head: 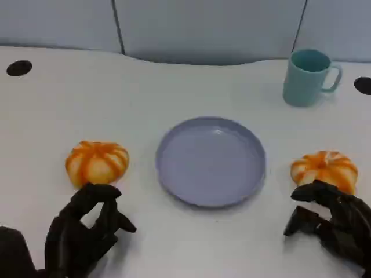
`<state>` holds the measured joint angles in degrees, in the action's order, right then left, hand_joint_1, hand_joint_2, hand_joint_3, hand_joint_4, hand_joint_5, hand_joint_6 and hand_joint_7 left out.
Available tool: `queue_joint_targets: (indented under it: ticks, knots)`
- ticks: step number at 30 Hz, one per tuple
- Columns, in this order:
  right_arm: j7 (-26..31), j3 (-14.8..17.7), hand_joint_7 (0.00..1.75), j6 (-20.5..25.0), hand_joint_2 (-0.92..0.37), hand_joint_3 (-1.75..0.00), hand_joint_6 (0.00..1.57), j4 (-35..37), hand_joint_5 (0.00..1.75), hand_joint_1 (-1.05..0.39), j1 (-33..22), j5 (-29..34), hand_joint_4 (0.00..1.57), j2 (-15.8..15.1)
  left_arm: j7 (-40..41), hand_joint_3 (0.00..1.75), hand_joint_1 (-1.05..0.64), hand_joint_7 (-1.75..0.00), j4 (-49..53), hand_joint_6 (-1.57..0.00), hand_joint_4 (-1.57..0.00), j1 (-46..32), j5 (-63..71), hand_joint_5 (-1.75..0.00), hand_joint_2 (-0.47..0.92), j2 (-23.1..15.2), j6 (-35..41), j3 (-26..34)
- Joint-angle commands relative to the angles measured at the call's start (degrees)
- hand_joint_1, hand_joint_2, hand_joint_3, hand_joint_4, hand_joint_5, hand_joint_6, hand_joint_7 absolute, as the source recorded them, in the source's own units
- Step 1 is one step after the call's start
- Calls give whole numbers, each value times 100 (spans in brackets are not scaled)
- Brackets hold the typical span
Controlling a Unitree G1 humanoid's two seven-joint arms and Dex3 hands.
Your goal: Grasp the bread from the table and place it into the plate.
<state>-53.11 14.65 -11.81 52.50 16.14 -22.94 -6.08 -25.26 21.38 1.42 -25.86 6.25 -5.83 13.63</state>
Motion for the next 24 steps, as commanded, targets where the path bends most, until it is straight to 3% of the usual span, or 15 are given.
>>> queue_joint_targets:
  ticks: [1, 24]
  knots:
    - [108, -33, 88, 3, -92, -15, 75, 25, 135, -50, -129, 107, 70, -35, -44, 87, -31, -141, 62, -67, -69, 12, 2, -173, 67, -107, -109, 39]
    - [111, 16, 88, 191, -92, -13, 75, -90, 135, -47, -170, 10, 71, 20, 11, 91, -30, -141, 54, -68, -70, 18, -9, -173, 66, -84, -102, 58]
